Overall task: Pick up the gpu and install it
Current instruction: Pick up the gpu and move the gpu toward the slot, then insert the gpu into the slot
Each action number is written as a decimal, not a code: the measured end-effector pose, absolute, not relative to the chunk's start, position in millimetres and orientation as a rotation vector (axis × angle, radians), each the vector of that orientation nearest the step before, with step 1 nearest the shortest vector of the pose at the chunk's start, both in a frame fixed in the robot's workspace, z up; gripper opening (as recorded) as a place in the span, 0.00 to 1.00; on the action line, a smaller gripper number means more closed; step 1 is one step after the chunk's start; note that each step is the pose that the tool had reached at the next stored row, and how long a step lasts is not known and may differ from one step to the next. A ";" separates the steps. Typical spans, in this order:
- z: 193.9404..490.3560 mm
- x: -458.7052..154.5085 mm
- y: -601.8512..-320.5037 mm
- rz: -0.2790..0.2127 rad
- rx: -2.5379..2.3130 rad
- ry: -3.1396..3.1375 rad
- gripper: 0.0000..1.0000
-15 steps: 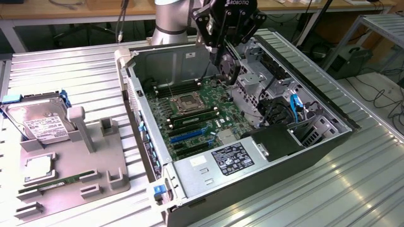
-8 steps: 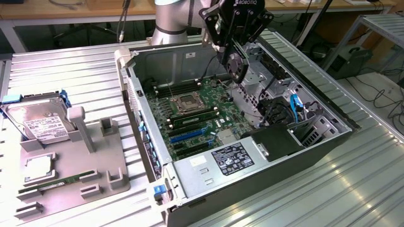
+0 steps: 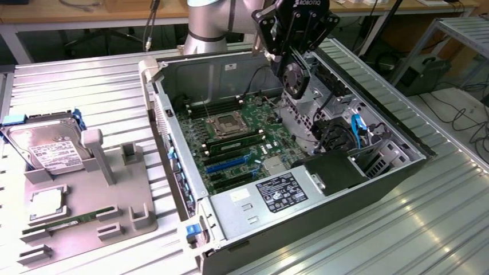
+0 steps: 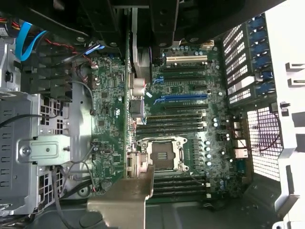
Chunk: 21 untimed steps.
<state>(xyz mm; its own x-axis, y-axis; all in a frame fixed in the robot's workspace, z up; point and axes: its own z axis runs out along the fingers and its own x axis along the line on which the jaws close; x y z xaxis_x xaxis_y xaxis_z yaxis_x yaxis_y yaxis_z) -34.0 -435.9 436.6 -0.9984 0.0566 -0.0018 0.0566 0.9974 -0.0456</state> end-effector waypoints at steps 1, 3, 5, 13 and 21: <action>436.5 -31.2 -435.8 -0.072 0.089 3.139 0.28; 436.4 -28.3 -435.9 -0.072 0.089 3.139 0.28; 436.3 -28.3 -435.9 -0.072 0.089 3.139 0.28; 436.4 -28.3 -435.8 -0.072 0.089 3.139 0.28; 436.3 -29.7 -435.9 -0.072 -0.107 3.136 0.28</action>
